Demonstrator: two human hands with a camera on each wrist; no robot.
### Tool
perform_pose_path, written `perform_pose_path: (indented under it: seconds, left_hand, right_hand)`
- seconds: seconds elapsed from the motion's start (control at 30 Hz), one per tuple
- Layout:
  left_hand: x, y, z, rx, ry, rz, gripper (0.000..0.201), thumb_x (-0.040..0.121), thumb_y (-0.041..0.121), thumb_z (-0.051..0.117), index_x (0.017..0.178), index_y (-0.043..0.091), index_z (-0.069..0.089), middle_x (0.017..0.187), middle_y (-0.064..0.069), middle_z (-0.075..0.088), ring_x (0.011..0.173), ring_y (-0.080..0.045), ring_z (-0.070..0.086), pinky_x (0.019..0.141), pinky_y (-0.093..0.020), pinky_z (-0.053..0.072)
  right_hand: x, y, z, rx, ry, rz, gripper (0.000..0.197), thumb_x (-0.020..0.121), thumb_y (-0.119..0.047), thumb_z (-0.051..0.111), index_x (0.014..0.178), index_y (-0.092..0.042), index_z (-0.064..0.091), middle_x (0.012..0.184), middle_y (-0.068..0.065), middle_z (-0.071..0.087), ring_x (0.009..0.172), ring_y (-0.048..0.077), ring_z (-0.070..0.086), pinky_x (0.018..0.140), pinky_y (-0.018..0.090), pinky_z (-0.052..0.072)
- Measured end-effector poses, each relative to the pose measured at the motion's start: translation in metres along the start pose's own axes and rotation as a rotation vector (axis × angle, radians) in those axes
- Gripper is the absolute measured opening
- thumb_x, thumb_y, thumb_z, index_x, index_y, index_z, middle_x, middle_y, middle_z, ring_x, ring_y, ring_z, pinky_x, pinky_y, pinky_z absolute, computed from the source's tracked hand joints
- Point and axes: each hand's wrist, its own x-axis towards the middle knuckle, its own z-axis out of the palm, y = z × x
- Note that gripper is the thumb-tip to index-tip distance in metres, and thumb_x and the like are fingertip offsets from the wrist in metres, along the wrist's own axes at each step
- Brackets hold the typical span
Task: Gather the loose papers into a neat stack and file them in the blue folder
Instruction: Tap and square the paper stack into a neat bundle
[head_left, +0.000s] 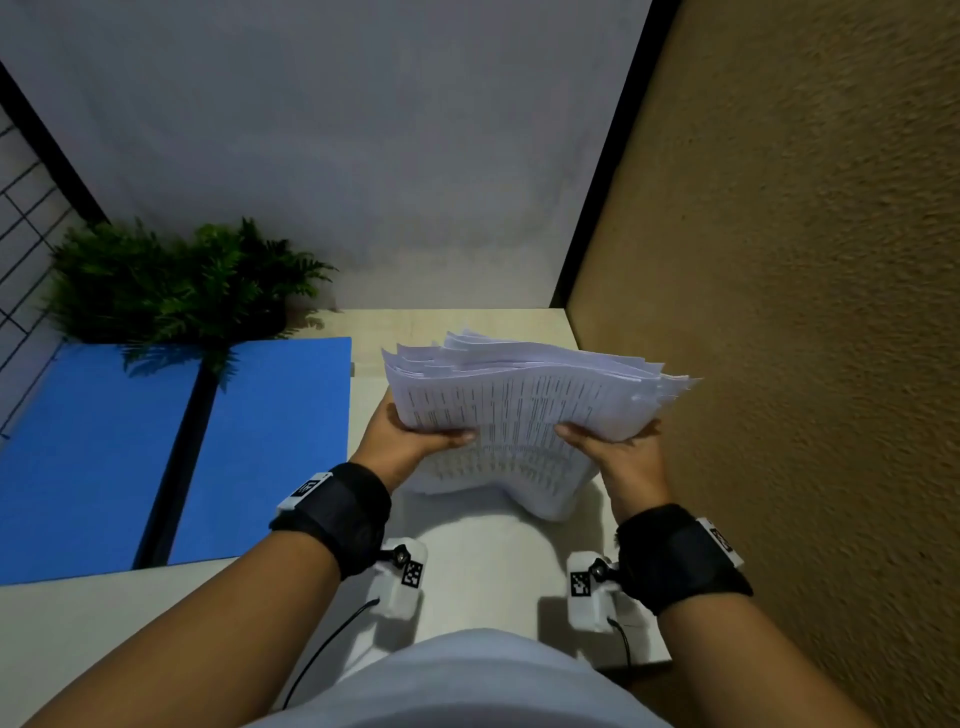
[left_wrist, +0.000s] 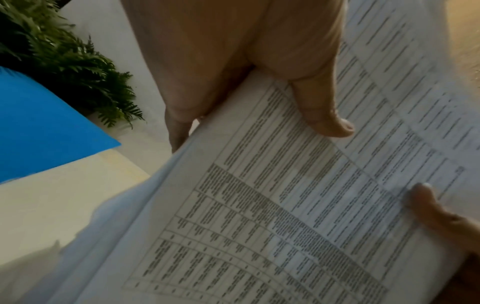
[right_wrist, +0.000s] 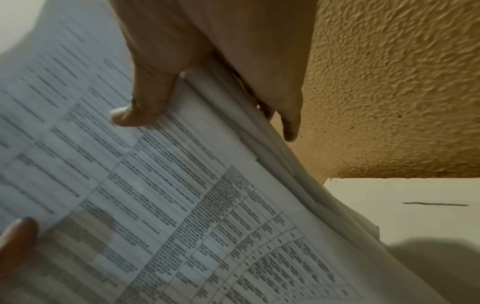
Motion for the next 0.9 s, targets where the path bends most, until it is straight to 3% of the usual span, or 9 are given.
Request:
perform_pose_path:
  seconds: [0.1, 0.2, 0.33, 0.47, 0.57, 0.63, 0.7, 0.8, 0.9]
  left_hand:
    - [0.001, 0.0, 0.001, -0.026, -0.042, -0.042, 0.051, 0.065, -0.004, 0.083, 0.106, 0.021, 0.067, 0.104, 0.002, 0.073, 0.101, -0.012, 0.067, 0.073, -0.021, 0.059]
    - [0.006, 0.002, -0.001, -0.033, -0.012, -0.042, 0.041, 0.068, -0.004, 0.081, 0.097, 0.022, 0.068, 0.105, -0.003, 0.072, 0.106, -0.018, 0.065, 0.084, -0.032, 0.058]
    - [0.011, 0.008, 0.005, -0.031, -0.01, -0.01, 0.038, 0.073, 0.004, 0.08, 0.104, 0.02, 0.067, 0.111, -0.005, 0.07, 0.109, -0.019, 0.063, 0.094, -0.038, 0.053]
    - [0.01, 0.017, 0.008, -0.083, 0.038, 0.087, 0.039, 0.071, 0.011, 0.082, 0.106, 0.022, 0.068, 0.109, -0.003, 0.072, 0.106, -0.016, 0.066, 0.088, -0.034, 0.056]
    - [0.01, 0.018, 0.006, -0.073, 0.029, 0.119, 0.054, 0.069, 0.01, 0.084, 0.119, 0.014, 0.064, 0.113, -0.004, 0.072, 0.106, -0.015, 0.068, 0.085, -0.03, 0.059]
    - [0.011, 0.015, 0.005, -0.041, -0.006, 0.127, 0.065, 0.067, 0.011, 0.086, 0.126, 0.016, 0.059, 0.116, -0.003, 0.07, 0.107, -0.014, 0.067, 0.082, -0.028, 0.059]
    - [0.011, 0.012, 0.004, -0.027, -0.032, 0.117, 0.072, 0.064, 0.015, 0.089, 0.128, 0.019, 0.057, 0.118, -0.002, 0.07, 0.109, -0.014, 0.067, 0.084, -0.029, 0.058]
    - [0.01, 0.009, 0.002, -0.009, -0.063, 0.099, 0.074, 0.061, 0.017, 0.089, 0.128, 0.018, 0.057, 0.117, -0.002, 0.07, 0.109, -0.014, 0.066, 0.081, -0.026, 0.058]
    - [0.009, 0.008, 0.001, -0.003, -0.08, 0.088, 0.076, 0.058, 0.019, 0.091, 0.126, 0.019, 0.058, 0.115, 0.0, 0.071, 0.109, -0.015, 0.066, 0.084, -0.029, 0.057]
  right_hand:
    - [0.003, -0.006, 0.002, -0.003, -0.059, -0.043, 0.067, 0.06, -0.003, 0.086, 0.122, -0.006, 0.059, 0.116, 0.014, 0.069, 0.11, 0.025, 0.067, 0.084, 0.042, 0.058]
    - [0.011, -0.005, -0.001, -0.025, -0.033, -0.032, 0.059, 0.063, 0.003, 0.083, 0.117, -0.003, 0.063, 0.113, 0.013, 0.071, 0.107, 0.024, 0.068, 0.085, 0.042, 0.059]
    - [0.016, -0.008, 0.001, 0.016, 0.029, 0.026, 0.043, 0.069, 0.007, 0.077, 0.109, -0.006, 0.067, 0.109, 0.012, 0.072, 0.107, 0.026, 0.068, 0.081, 0.034, 0.06]
    - [0.016, -0.023, 0.004, 0.076, 0.049, -0.045, 0.044, 0.074, 0.001, 0.075, 0.115, -0.011, 0.064, 0.109, 0.004, 0.072, 0.102, 0.017, 0.07, 0.078, 0.03, 0.06]
    - [0.015, -0.025, 0.006, 0.067, 0.065, -0.078, 0.061, 0.073, -0.009, 0.079, 0.127, -0.015, 0.052, 0.116, 0.0, 0.069, 0.103, 0.011, 0.069, 0.08, 0.031, 0.058]
    - [0.011, -0.023, 0.008, 0.083, 0.095, -0.103, 0.072, 0.074, -0.02, 0.078, 0.135, -0.021, 0.04, 0.118, -0.002, 0.065, 0.098, 0.004, 0.07, 0.074, 0.025, 0.058]
    - [0.008, -0.021, 0.011, 0.145, 0.137, -0.147, 0.065, 0.082, -0.031, 0.067, 0.137, -0.022, 0.033, 0.116, -0.002, 0.062, 0.091, -0.001, 0.07, 0.065, 0.018, 0.057]
    - [0.005, -0.017, 0.011, 0.146, 0.214, -0.223, 0.047, 0.096, -0.043, 0.042, 0.132, -0.015, 0.033, 0.11, -0.001, 0.06, 0.084, -0.008, 0.067, 0.062, 0.012, 0.054]
    - [0.005, -0.017, 0.01, 0.102, 0.284, -0.289, 0.026, 0.103, -0.035, 0.029, 0.112, -0.013, 0.042, 0.1, 0.001, 0.056, 0.075, -0.012, 0.061, 0.06, 0.009, 0.05]
